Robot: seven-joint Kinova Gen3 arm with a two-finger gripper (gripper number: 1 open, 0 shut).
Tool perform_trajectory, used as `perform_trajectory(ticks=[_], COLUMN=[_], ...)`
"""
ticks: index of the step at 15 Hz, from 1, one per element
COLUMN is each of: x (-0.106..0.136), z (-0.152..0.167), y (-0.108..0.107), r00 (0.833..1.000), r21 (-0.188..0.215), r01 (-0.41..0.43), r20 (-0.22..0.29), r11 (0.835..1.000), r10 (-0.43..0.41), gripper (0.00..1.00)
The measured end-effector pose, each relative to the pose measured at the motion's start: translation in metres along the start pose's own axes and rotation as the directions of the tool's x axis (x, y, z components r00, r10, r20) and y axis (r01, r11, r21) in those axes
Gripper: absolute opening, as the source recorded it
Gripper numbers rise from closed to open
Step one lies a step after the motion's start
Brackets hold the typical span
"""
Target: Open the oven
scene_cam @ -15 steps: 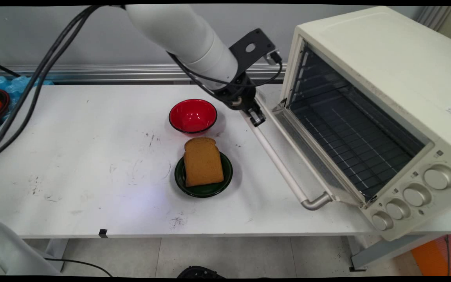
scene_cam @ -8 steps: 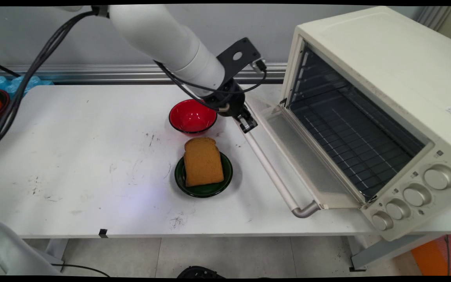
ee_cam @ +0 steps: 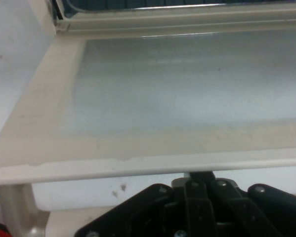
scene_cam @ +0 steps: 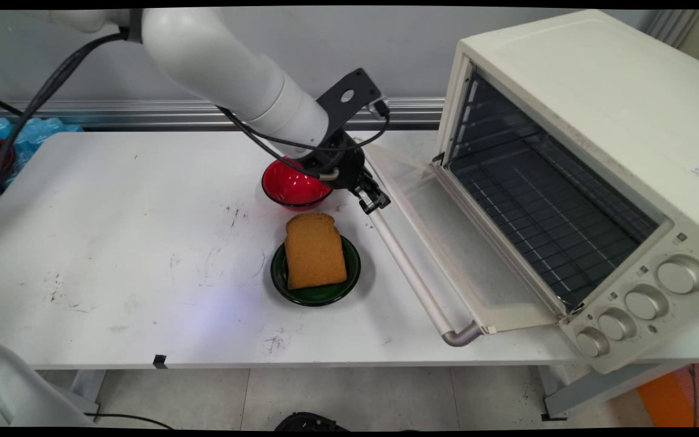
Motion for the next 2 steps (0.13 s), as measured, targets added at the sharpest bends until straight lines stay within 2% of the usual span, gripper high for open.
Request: perform_trajectory(ticks=[2], x=[-0.0048], z=[-0.0025], y=[-0.0014], r00=[1.0], r21=[-0.011], r01=[0.002], r20=[-0.011], r11=[1.0], r10=[-0.002], gripper=[0.0])
